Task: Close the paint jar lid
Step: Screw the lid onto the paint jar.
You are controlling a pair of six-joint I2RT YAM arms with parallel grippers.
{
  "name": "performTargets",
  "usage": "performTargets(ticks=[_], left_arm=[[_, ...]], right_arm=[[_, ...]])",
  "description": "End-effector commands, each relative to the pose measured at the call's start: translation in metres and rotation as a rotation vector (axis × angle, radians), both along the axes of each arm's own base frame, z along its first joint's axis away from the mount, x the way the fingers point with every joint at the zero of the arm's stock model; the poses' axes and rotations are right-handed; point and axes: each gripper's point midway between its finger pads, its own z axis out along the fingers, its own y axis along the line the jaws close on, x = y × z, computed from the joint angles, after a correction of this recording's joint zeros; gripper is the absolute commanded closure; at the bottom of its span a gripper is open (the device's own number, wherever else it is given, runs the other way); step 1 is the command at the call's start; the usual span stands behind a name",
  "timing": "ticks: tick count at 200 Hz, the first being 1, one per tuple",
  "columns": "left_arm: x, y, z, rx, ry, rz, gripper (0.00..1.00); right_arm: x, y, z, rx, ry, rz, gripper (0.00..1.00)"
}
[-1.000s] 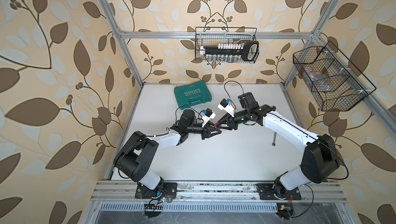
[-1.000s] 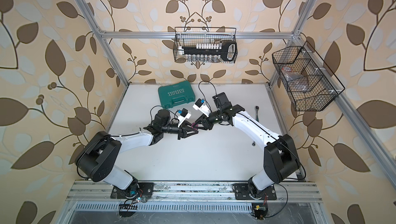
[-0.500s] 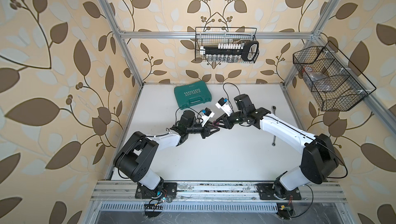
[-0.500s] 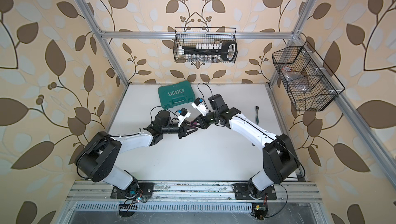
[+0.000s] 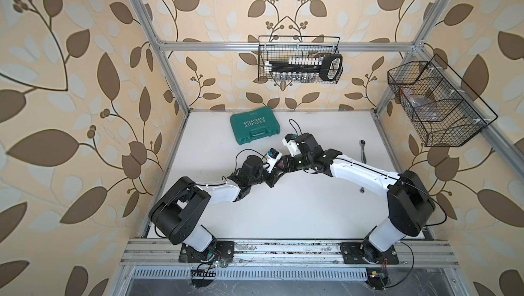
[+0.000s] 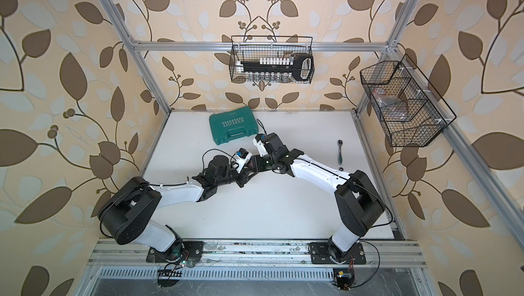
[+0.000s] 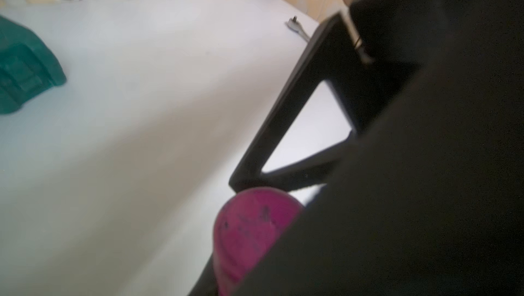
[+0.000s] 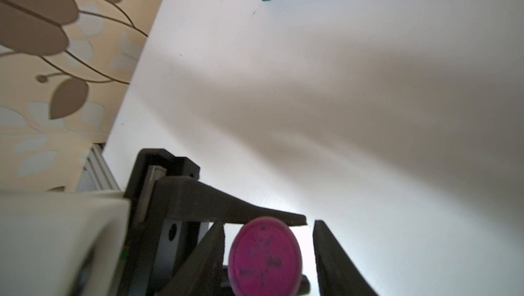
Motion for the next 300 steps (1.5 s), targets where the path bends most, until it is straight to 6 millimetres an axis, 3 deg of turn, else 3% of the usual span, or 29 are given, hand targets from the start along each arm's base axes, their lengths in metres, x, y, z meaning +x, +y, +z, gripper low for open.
performTargets(ticks=[1, 44, 84, 106, 143, 248, 300], left_arm=[[-0.012, -0.017, 0.064, -0.139, -0.231, -0.097, 1.00], [-0.016, -0.012, 0.060, -0.182, -0.238, -0.121, 1.00], [-0.015, -0.012, 0.058, -0.194, -0.246, -0.111, 1.00], [-0.014, -0.012, 0.057, -0.198, -0.243, -0.110, 1.00], [-0.013, -0.013, 0.056, -0.200, -0.240, -0.105, 1.00], [-0.008, -0.015, 0.064, -0.226, -0.253, -0.099, 1.00], [-0.009, -0.016, 0.064, -0.224, -0.256, -0.104, 1.00]], right_arm=[[-0.016, 0.005, 0.047, 0.224, 0.007, 0.082, 0.41], [-0.017, -0.040, 0.079, 0.418, 0.042, 0.082, 0.34], [-0.023, -0.055, 0.070, 0.519, 0.115, 0.093, 0.32], [-0.023, -0.051, 0.061, 0.607, 0.178, 0.099, 0.31], [-0.023, -0.046, 0.063, 0.737, 0.211, 0.099, 0.29], [-0.035, -0.018, 0.032, 0.765, 0.340, 0.131, 0.28], [-0.045, -0.012, 0.031, 0.782, 0.361, 0.157, 0.28]])
